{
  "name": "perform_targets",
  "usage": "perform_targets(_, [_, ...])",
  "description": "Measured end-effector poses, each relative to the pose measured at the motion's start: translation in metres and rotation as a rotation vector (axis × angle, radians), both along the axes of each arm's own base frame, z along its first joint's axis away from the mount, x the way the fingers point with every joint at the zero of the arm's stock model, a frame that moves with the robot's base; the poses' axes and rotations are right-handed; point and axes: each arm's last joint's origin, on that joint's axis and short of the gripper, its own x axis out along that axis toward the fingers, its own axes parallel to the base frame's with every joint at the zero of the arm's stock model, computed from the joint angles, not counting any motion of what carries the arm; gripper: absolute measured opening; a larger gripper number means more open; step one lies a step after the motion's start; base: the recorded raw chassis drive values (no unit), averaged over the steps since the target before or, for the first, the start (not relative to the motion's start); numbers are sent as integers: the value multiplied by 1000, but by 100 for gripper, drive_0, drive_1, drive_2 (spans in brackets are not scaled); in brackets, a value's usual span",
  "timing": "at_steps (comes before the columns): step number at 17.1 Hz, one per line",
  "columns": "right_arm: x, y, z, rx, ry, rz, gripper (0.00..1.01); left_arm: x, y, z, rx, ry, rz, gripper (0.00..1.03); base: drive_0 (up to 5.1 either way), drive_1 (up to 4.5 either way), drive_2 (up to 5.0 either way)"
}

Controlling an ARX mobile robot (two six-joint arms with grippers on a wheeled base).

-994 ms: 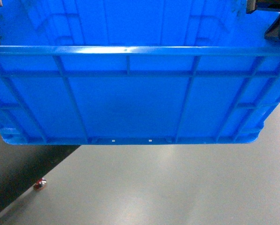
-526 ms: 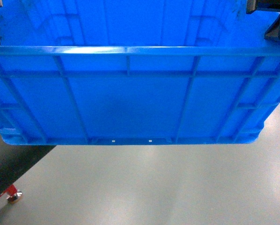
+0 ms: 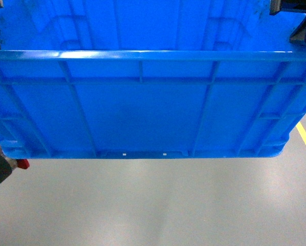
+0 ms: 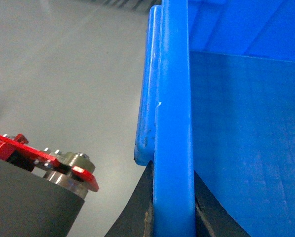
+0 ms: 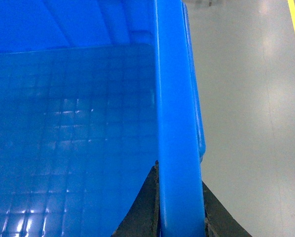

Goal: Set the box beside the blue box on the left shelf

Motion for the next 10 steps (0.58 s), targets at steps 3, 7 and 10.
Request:
perform_targets(3, [0,0,0,1,-1,0,10,0,0,0,0,0,0,8,-161,-161,-161])
perform_targets(7, [0,0,0,0,-1,0,10,0,0,0,0,0,0,8,-170,-170,-170])
perform_targets(10, [0,0,0,0,-1,0,10,0,0,0,0,0,0,8,-147,-147,-147])
